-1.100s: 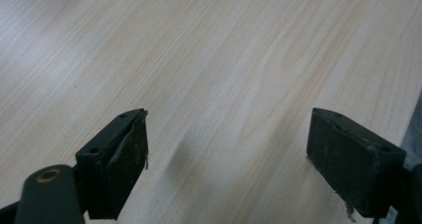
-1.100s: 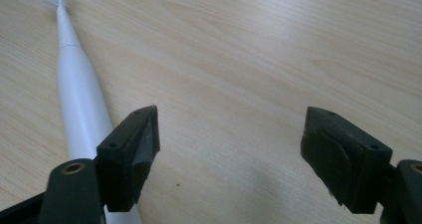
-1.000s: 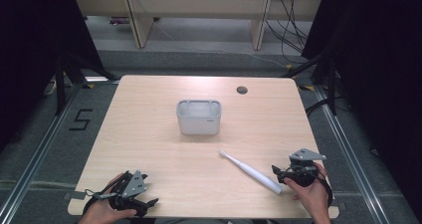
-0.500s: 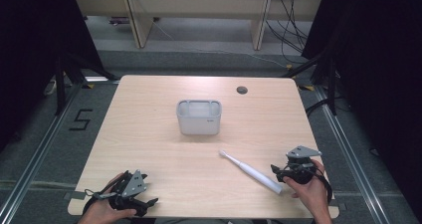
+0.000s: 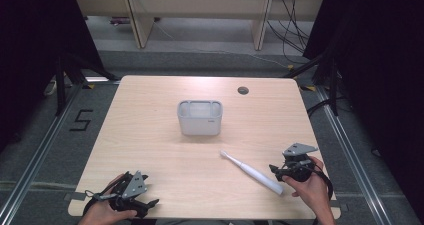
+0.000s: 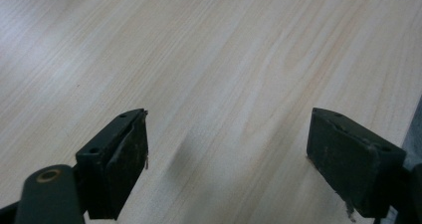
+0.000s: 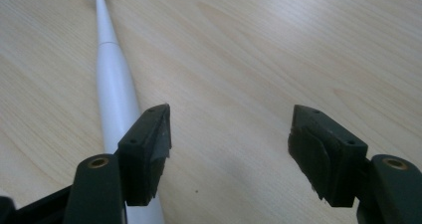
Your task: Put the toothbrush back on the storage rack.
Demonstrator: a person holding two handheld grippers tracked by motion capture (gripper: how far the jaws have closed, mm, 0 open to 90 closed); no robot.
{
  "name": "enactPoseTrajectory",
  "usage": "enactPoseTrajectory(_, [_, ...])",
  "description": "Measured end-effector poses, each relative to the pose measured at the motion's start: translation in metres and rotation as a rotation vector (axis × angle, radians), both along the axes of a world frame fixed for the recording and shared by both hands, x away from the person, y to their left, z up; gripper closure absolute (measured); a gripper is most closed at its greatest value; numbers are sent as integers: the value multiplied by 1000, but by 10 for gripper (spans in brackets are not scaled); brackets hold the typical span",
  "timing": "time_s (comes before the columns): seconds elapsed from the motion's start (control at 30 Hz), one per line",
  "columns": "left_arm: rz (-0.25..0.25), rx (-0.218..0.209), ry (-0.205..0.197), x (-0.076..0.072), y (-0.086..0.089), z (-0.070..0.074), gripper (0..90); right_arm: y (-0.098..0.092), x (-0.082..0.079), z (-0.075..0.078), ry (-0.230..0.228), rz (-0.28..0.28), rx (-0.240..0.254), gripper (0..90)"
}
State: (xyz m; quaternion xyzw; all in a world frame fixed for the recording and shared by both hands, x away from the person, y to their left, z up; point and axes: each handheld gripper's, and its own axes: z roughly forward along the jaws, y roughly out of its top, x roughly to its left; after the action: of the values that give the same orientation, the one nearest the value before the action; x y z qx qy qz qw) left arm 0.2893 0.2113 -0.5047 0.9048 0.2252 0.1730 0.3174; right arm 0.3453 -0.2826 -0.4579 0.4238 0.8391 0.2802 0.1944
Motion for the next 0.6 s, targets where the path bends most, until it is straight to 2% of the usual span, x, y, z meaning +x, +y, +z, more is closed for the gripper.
enactPoseTrajectory(0.03, [0, 2, -1, 0, 0, 0, 163, 0, 1, 0, -7, 15, -7, 346])
enactPoseTrajectory(0.07, [-1, 2, 0, 0, 0, 0, 163, 2, 0, 0, 4, 3, 2, 349])
enactPoseTrajectory(0.1, [-2, 0, 0, 0, 0, 0, 163, 2, 2, 1, -2, 22, -11, 351])
enactPoseTrajectory(0.23, [0, -2, 0, 0, 0, 0, 162, 6, 2, 3, 15, 23, -10, 357])
enactPoseTrajectory(0.33, [0, -3, 0, 0, 0, 0, 163, 8, 3, 3, 10, 37, -20, 360])
enactPoseTrajectory(0.37, [-6, 15, -2, 1, 1, 1, 163, 10, 3, 4, 23, 37, -19, 361])
enactPoseTrajectory(0.4, [9, -6, 6, 0, 0, 0, 163, 10, 4, 3, 16, 45, -26, 361])
enactPoseTrajectory(0.57, [3, 1, -1, 1, 1, 0, 163, 18, 4, 5, 40, 54, -23, 367])
enactPoseTrajectory(0.6, [9, -6, 6, 0, 0, 0, 163, 18, 6, 6, 33, 81, -37, 368])
